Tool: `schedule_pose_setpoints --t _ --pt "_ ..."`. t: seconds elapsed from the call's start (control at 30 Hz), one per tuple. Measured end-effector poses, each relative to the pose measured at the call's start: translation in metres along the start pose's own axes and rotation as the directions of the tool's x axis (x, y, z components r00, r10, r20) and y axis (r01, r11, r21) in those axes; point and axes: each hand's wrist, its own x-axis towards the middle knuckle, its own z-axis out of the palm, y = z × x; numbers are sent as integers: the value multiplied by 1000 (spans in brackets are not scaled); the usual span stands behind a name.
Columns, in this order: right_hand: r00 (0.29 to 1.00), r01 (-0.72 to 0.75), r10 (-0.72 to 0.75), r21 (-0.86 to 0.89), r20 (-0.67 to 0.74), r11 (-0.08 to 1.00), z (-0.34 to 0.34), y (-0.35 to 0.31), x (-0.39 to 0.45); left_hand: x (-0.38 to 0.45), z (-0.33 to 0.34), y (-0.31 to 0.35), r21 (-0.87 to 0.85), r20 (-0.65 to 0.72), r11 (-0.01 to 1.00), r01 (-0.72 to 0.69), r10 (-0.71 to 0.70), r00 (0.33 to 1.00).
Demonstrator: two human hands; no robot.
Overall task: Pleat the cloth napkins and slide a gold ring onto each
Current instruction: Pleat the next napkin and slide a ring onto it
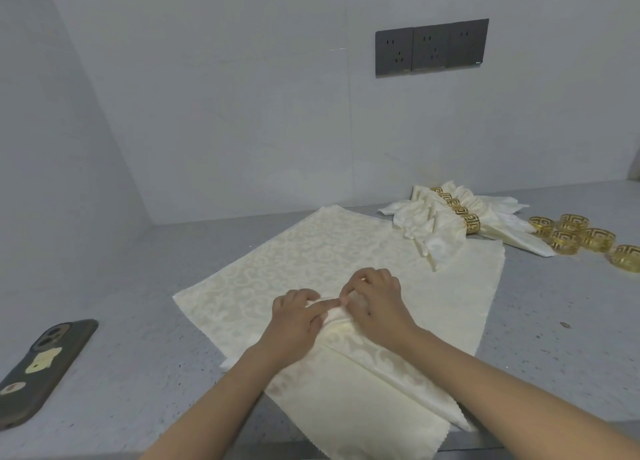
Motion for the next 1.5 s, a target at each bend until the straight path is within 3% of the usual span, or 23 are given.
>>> schedule_pose_setpoints --t 0.17,0.27,0.37,0.43,0.53,0.67,0.73,0.9,1.07,1.33,1.5 --pt "946 186 -175 -13 275 983 -10 4 -21 3 -2 -2 3 -66 996 -87 87 994" --pt "932 198 -178 -30 315 980 -12 10 -24 7 -4 8 -101 -54 991 -89 84 995" --pt "945 237 -220 -45 241 970 -8 14 -22 4 -6 18 -371 -41 929 -19 4 999" --pt "952 272 -257 -72 168 960 -5 18 -20 1 -2 14 -381 -40 924 -31 18 999" --pt "960 253 -243 -59 135 966 -6 24 -17 -4 -3 6 -393 92 919 -26 68 993" --pt "947 309 -304 -43 107 950 -10 26 -7 -5 -6 1 -223 203 968 -119 166 965" --pt "936 339 -334 -33 109 940 -12 26 -2 -1 -6 -1 -162 164 977 -139 165 973" --pt "953 296 -290 -61 85 953 -13 37 5 9 -5 -5 -202 -17 964 -173 173 985" --pt "951 308 -309 -35 -30 951 -6 42 10 14 2 -10 -182 15 967 -177 182 983" --pt "928 370 -373 -89 -16 925 0 44 16 17 6 -12 -57 106 988 -146 151 983" --pt "930 364 -368 -107 -11 925 0 46 15 22 12 -4 -227 4 973 -33 35 999"
